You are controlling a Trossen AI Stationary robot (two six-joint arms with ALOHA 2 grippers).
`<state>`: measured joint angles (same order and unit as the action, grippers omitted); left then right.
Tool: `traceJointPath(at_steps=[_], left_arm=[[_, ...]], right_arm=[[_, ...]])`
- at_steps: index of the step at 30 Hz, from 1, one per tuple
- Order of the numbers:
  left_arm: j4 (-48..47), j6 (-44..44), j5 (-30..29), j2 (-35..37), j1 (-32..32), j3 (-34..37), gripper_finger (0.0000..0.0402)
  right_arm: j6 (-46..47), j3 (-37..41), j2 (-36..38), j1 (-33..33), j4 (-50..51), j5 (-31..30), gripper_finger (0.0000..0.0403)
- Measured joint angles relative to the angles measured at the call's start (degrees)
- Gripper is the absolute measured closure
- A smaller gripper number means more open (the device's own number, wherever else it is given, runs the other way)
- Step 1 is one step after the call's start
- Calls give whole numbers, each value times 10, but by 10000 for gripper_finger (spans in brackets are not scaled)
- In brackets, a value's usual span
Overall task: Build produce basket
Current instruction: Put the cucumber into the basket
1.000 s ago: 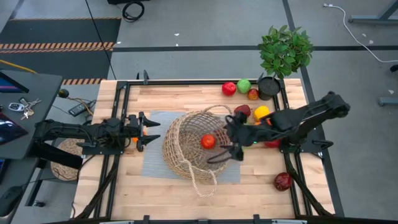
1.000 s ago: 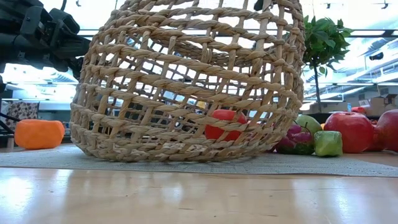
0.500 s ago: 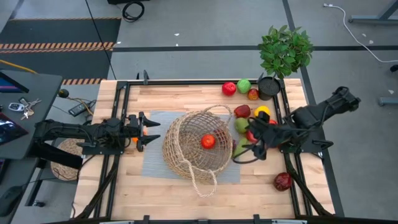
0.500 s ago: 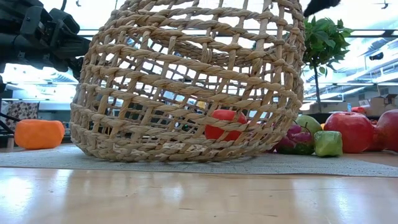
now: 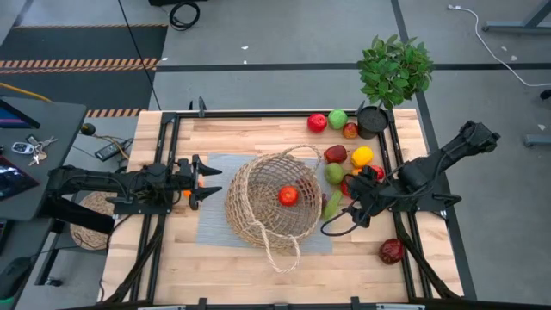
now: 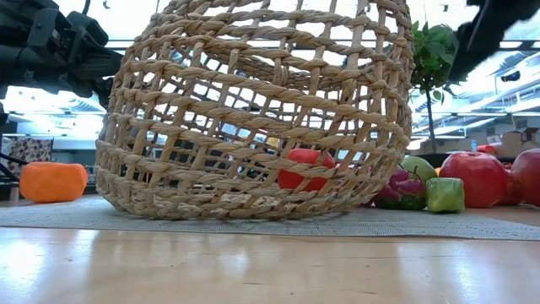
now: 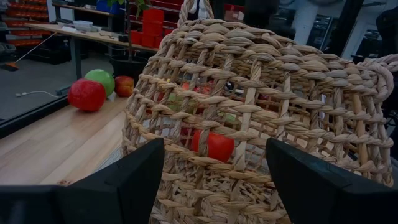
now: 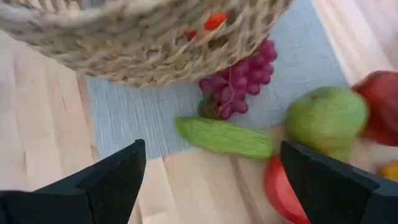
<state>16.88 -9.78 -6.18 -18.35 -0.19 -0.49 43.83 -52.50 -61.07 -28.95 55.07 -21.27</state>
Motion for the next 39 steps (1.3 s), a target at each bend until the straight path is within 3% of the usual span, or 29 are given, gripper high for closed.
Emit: traceJointPath(at_steps=[8,18,25,33,39], left_arm=[[0,0,0,0,0,0,115],[0,0,0,0,0,0,115],[0,0,0,0,0,0,115],[0,0,0,0,0,0,115],[0,0,0,0,0,0,115]], right_arm=[[-100,116,-36,2,-182,17,30],[-299,143,-119,42,-215,15,30],[-378,143,-168,106,-221,68,34],[-436,143,-208,158,-229,110,69],[-465,141,-238,161,-234,121,121]])
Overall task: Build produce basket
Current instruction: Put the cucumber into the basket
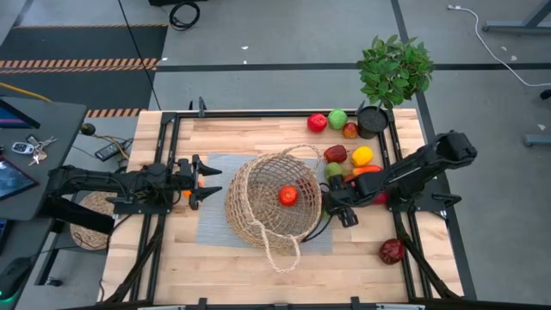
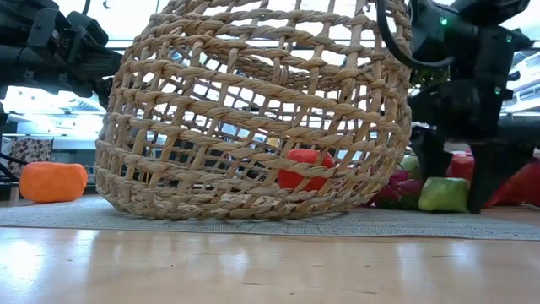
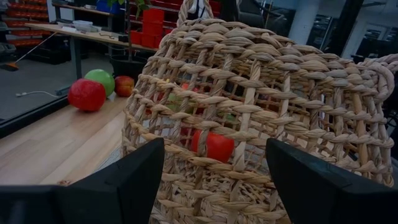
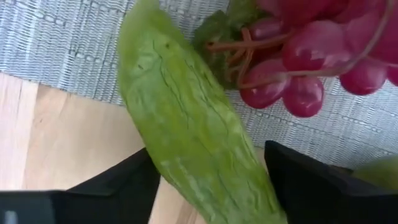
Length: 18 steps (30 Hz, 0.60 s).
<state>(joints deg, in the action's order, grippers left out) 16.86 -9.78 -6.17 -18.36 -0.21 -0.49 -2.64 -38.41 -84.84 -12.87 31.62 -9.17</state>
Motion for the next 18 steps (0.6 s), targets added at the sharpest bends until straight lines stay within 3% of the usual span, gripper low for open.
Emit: traceJointPath(at_steps=[10,18], left_arm=[[0,0,0,0,0,0,115],[0,0,0,0,0,0,115]], right_arm=[[21,2,25,-3,13,17,233],[89,-25,110,-17,83,19,232]])
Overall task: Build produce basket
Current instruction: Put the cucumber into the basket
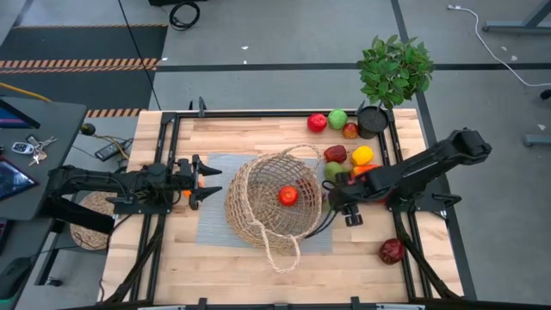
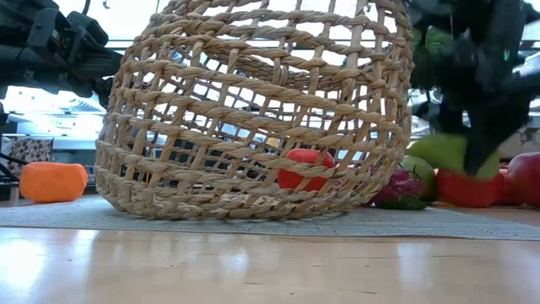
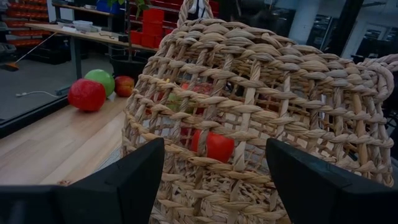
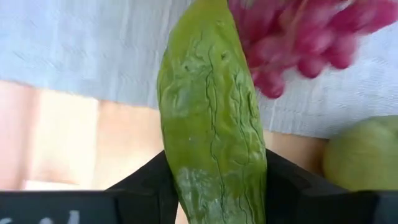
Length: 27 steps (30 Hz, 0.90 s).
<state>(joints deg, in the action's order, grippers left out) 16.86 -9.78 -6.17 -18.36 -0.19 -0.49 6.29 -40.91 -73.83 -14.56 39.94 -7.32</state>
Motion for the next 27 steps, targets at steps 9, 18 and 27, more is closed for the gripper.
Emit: traceJointPath(at_steps=[9,18,27], left_arm=[[0,0,0,0,0,0,115],[0,0,0,0,0,0,115],[0,0,0,0,0,0,115]], right_arm=[[73,-99,93,-25,73,0,230],[101,-129,182,-26,6,-4,230],[84,-129,228,-26,-105,-53,230]])
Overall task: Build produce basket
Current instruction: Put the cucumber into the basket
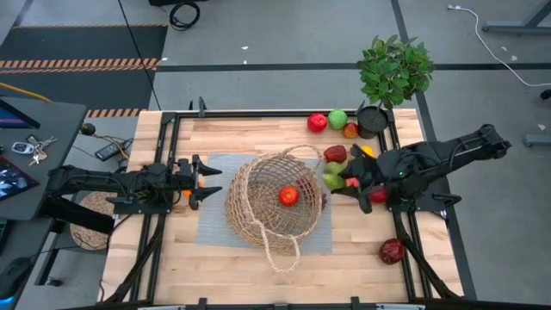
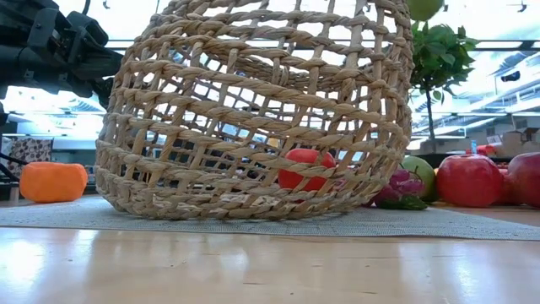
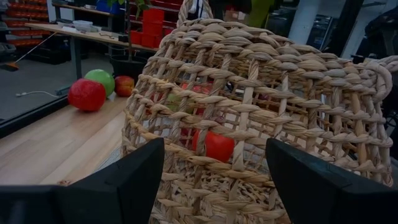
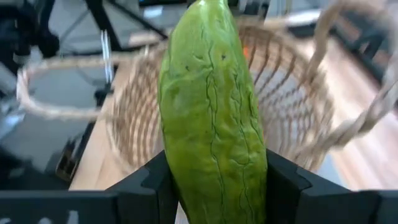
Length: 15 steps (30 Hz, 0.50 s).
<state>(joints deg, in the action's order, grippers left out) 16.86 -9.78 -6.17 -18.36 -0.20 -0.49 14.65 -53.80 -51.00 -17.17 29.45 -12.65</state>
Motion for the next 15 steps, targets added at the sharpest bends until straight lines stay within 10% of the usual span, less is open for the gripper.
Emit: traceJointPath(at_steps=[15], left_arm=[[0,0,0,0,0,0,115]], right_arm=[[-24,0,-59,0,-261,-22,230]])
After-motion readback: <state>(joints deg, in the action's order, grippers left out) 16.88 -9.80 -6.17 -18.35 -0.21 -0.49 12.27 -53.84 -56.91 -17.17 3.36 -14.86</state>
